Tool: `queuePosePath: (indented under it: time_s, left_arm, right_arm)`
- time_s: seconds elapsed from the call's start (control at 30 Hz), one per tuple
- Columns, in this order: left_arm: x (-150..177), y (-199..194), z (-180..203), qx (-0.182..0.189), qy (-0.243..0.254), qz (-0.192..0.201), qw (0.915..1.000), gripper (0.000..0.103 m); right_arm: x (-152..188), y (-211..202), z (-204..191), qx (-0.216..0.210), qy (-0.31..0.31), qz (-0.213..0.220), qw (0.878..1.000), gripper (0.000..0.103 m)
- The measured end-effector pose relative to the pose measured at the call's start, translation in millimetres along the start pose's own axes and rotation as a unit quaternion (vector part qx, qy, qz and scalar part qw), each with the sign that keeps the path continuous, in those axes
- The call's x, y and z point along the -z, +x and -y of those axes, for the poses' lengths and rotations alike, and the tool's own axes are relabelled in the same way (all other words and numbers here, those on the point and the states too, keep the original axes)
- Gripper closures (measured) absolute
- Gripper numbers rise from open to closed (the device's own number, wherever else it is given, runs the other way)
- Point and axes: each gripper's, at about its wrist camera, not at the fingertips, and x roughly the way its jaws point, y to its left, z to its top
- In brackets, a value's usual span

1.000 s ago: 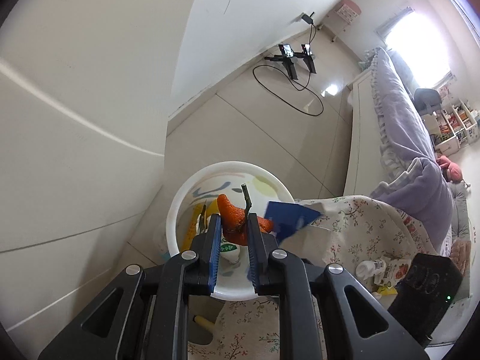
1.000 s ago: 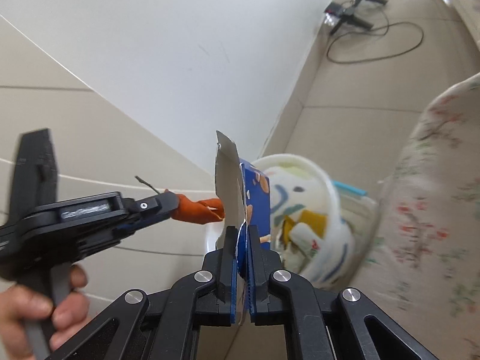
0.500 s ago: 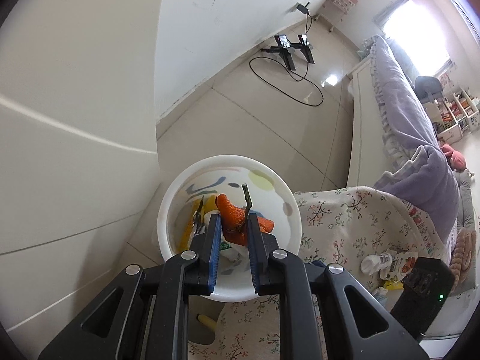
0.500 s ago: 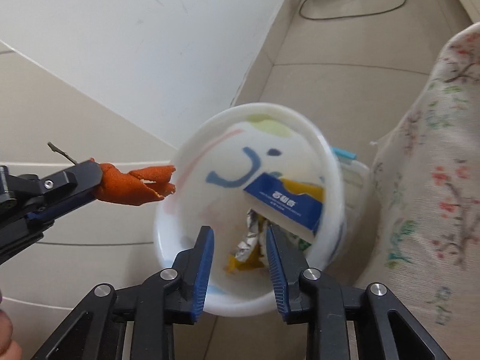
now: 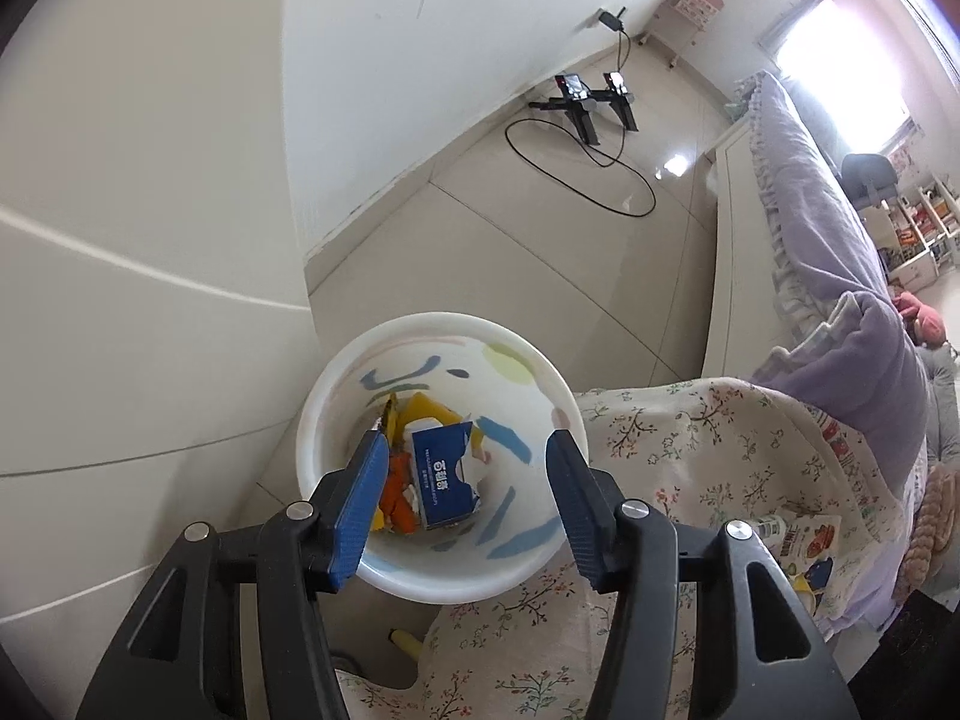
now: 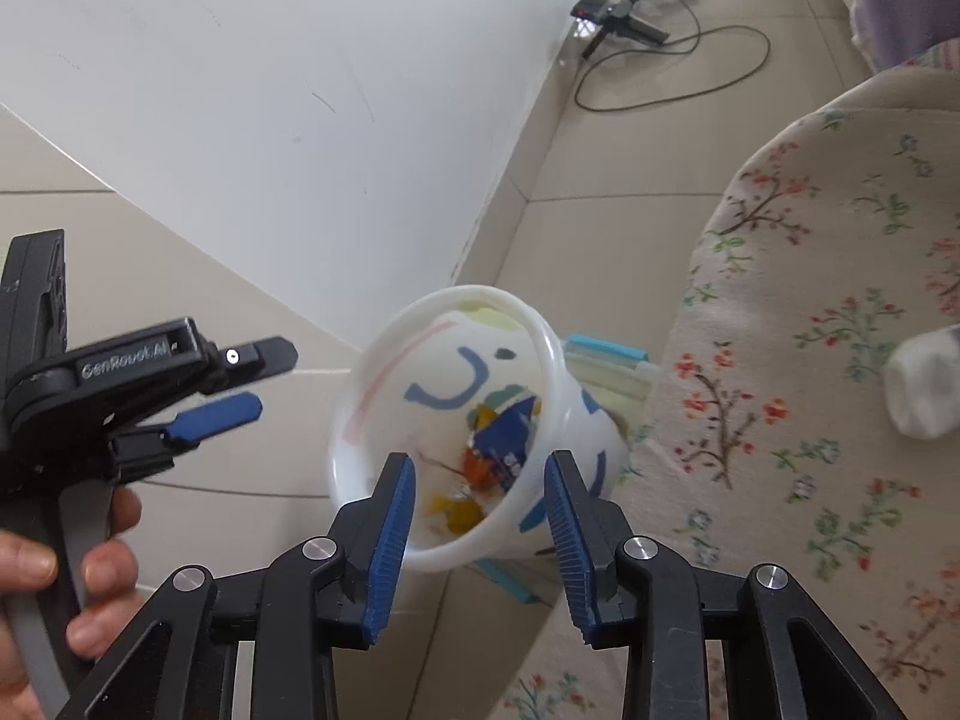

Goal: Collect trash
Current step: 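Carry the orange peel and blue carton to the bin and release both, then grasp the white bottle with the left tool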

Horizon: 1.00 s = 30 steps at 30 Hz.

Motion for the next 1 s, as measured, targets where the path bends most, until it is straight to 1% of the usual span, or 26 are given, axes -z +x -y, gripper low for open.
queuePosePath:
  time_s: [0.1,0.2,0.27,0.37,0.43,0.5,0.6,0.73,0.83,0.87,0.9,0.97,1.0]
  left_arm:
    - [7,-3,22,0.008,0.027,0.005,0.9996,0.045]
    - [16,-6,49,0.020,0.060,0.011,0.9979,0.045]
    - [23,-6,68,0.030,0.089,0.012,0.9955,0.045]
    - [38,-4,100,0.040,0.137,0.009,0.9897,0.045]
    - [47,-2,120,0.047,0.169,0.006,0.9844,0.045]
    - [59,3,140,0.054,0.203,0.001,0.9777,0.045]
    - [75,11,169,0.051,0.247,-0.004,0.9677,0.045]
    - [96,26,199,0.043,0.298,-0.014,0.9536,0.045]
    - [109,41,219,0.033,0.330,-0.019,0.9433,0.045]
    - [112,46,226,0.031,0.339,-0.021,0.9400,0.044]
    - [115,52,232,0.031,0.349,-0.028,0.9363,0.041]
    - [121,65,243,0.031,0.362,-0.049,0.9302,0.037]
    - [123,71,249,0.029,0.367,-0.055,0.9282,0.037]
  right_arm:
    - [0,-26,6,0.024,-0.015,0.014,0.999,0.059]
    - [-3,-61,19,0.042,-0.018,0.030,0.999,0.057]
    - [-6,-83,31,0.054,-0.013,0.040,0.998,0.056]
    - [-8,-120,50,0.078,-0.004,0.062,0.995,0.053]
    - [-8,-144,66,0.089,0.007,0.072,0.993,0.052]
    - [-3,-163,80,0.110,0.011,0.078,0.991,0.051]
    - [2,-180,103,0.140,0.012,0.078,0.987,0.048]
    - [16,-192,139,0.156,0.032,0.085,0.984,0.045]
    - [26,-195,169,0.154,0.074,0.082,0.982,0.045]
    - [27,-196,174,0.153,0.082,0.079,0.982,0.045]
    - [27,-195,178,0.155,0.084,0.075,0.982,0.045]
    - [27,-197,181,0.162,0.075,0.071,0.981,0.045]
    - [26,-197,183,0.165,0.073,0.070,0.981,0.045]
